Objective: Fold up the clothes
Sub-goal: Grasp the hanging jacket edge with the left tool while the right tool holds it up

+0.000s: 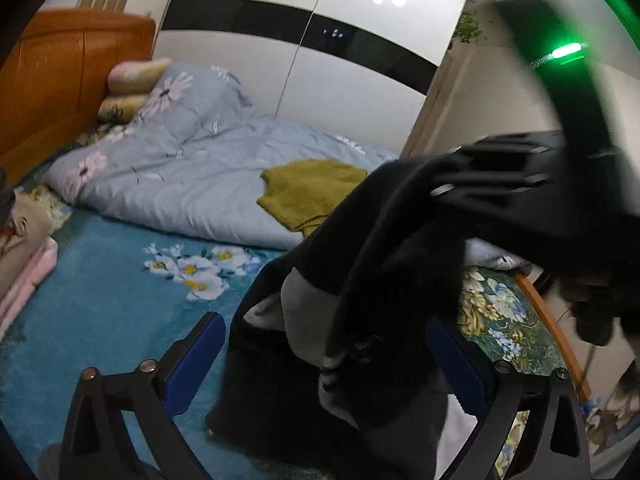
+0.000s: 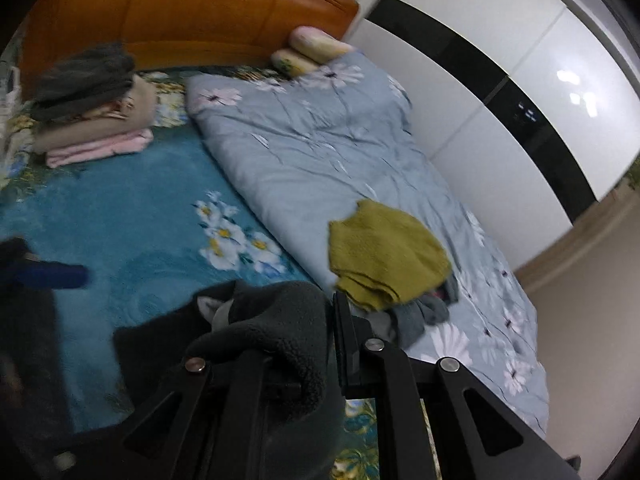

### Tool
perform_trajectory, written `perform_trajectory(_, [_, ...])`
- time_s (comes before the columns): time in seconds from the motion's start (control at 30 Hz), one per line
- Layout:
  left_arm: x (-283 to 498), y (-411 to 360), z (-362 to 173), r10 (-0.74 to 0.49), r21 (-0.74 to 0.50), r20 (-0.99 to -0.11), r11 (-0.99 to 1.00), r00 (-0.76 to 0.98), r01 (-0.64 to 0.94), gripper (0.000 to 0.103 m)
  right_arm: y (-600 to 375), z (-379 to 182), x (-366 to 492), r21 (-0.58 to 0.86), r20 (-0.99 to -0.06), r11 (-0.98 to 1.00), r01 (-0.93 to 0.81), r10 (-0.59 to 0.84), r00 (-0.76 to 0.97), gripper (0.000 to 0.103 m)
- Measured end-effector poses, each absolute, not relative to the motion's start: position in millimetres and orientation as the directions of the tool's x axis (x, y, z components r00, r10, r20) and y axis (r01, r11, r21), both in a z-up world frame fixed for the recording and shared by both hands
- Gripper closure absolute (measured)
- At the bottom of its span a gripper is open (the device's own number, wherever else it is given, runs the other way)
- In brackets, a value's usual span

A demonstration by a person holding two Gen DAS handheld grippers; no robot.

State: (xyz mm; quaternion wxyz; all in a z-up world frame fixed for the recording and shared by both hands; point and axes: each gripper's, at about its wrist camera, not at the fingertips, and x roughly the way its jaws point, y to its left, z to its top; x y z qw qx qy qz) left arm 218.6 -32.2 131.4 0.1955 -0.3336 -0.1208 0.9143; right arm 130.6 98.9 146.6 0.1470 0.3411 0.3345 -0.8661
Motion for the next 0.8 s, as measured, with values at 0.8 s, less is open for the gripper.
perform_trajectory(0.8, [174.3, 45.8, 141.1, 0.539, -0.26, -0.552, -0.836, -0.636, -0.483, 0.02, 180.0, 165.1, 147.0, -0.264, -0.738, -0.837, 0.479, -0.145, -0.659, 0.093])
